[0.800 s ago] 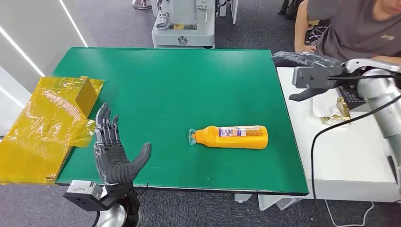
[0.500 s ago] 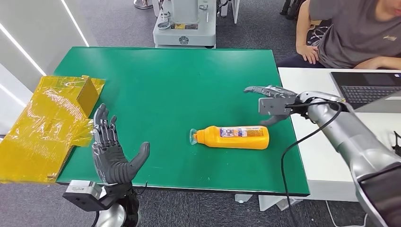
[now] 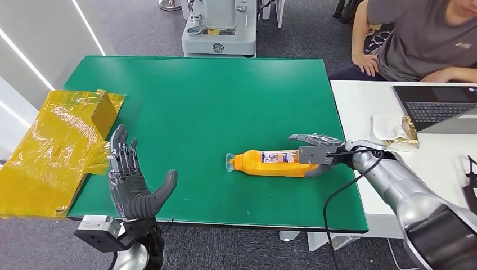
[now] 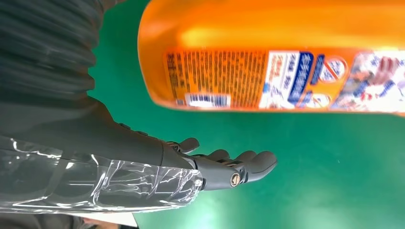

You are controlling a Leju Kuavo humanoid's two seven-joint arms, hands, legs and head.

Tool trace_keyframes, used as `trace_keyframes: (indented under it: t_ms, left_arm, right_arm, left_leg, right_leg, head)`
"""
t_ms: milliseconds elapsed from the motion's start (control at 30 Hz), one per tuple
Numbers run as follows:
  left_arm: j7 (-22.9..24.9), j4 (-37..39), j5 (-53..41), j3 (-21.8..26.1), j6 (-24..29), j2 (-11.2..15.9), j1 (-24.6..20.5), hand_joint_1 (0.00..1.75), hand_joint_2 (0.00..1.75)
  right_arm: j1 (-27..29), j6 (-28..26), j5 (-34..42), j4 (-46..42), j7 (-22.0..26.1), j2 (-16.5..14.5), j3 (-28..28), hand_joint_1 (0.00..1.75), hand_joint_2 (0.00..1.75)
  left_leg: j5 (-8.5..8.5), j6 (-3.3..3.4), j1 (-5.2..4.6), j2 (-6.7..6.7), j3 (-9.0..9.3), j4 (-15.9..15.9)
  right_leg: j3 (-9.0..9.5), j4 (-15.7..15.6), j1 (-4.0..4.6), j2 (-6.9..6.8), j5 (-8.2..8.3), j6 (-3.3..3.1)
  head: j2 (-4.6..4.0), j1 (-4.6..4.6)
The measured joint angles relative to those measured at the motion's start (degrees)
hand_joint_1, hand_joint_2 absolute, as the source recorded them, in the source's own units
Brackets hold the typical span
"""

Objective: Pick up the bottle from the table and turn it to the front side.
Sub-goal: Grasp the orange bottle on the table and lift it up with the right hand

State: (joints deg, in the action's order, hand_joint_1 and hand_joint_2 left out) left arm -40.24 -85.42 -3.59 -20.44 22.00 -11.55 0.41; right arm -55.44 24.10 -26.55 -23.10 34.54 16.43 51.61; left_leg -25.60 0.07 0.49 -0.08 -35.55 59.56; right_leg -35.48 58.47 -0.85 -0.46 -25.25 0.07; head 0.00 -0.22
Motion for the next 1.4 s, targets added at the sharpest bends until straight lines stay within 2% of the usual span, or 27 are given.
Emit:
trace_keyframes:
  t_ms: [200,400,433,533,567,733,1167,1267,1400]
  left_arm:
    - [0.0,0.0,0.0,0.0,0.1,0.2,0.4,0.0,1.75]
    - [0.0,0.0,-0.2,0.0,0.1,0.4,0.5,0.0,1.75]
    - [0.0,0.0,-0.2,0.0,0.1,0.4,0.5,0.0,1.75]
    - [0.0,0.0,-0.2,0.0,0.1,0.5,0.5,0.0,1.75]
    - [0.0,0.0,-0.2,0.0,0.1,0.5,0.5,0.0,1.75]
    - [0.0,0.0,-0.2,0.0,0.1,0.5,0.5,0.0,1.75]
    - [0.0,0.2,-0.3,0.0,-1.0,0.6,0.5,0.0,1.75]
    - [0.0,0.2,-0.4,0.0,-1.2,0.5,0.5,0.0,1.75]
    - [0.0,0.2,-0.7,0.0,-1.2,0.5,0.5,0.0,1.75]
  right_arm:
    - [1.0,-1.0,0.2,1.3,0.6,-0.2,0.4,0.0,1.75]
    - [3.4,-6.5,0.0,2.0,0.4,-0.3,0.6,0.0,1.75]
    - [3.6,-6.8,0.0,2.1,0.3,-0.3,0.6,0.13,1.75]
    - [4.2,-7.9,0.0,2.3,0.3,-0.3,0.6,1.44,1.75]
    - [4.4,-8.6,0.0,2.4,0.4,-0.3,0.6,1.75,1.75]
    - [5.4,-11.9,0.1,2.4,0.7,-0.5,0.6,1.75,1.75]
    - [6.5,-16.1,0.1,2.4,0.9,-1.1,0.6,1.75,1.75]
    - [7.2,-18.8,0.0,2.3,1.2,-1.1,0.3,1.75,1.75]
    - [8.5,-26.6,-0.5,2.0,-1.1,-1.5,-0.7,1.75,1.75]
  left_leg:
    - [0.0,0.0,0.0,0.0,0.0,0.0]
    - [0.0,0.0,0.0,0.0,0.0,0.0]
    - [0.0,0.0,0.0,0.0,0.0,0.0]
    - [0.0,0.0,0.0,0.01,0.01,0.0]
    - [0.0,0.0,0.0,0.01,0.01,0.0]
    - [0.0,0.0,0.0,0.03,0.02,0.0]
    - [0.0,0.0,0.0,0.06,0.04,0.0]
    - [0.0,0.0,0.0,0.06,0.04,0.0]
    - [0.0,0.0,0.0,0.06,0.03,0.0]
  right_leg:
    - [0.0,0.0,0.0,0.0,0.0,0.0]
    - [0.0,0.0,0.0,0.0,0.0,0.0]
    - [0.0,0.0,0.0,0.0,0.0,0.0]
    - [0.0,0.0,0.0,0.01,0.0,0.0]
    - [0.0,0.0,0.0,0.01,0.0,0.0]
    - [0.0,0.0,0.0,0.03,0.0,0.0]
    - [0.01,0.0,0.0,0.04,0.0,0.0]
    - [0.01,0.0,0.0,0.05,0.0,0.0]
    - [0.01,0.0,0.0,0.04,0.0,0.0]
  head:
    - [0.0,0.0]
    - [0.0,0.01]
    - [0.0,-0.01]
    - [0.0,0.0]
    - [0.0,0.01]
    - [0.0,0.0]
    - [0.0,0.01]
    - [0.0,0.0]
    - [0.0,0.01]
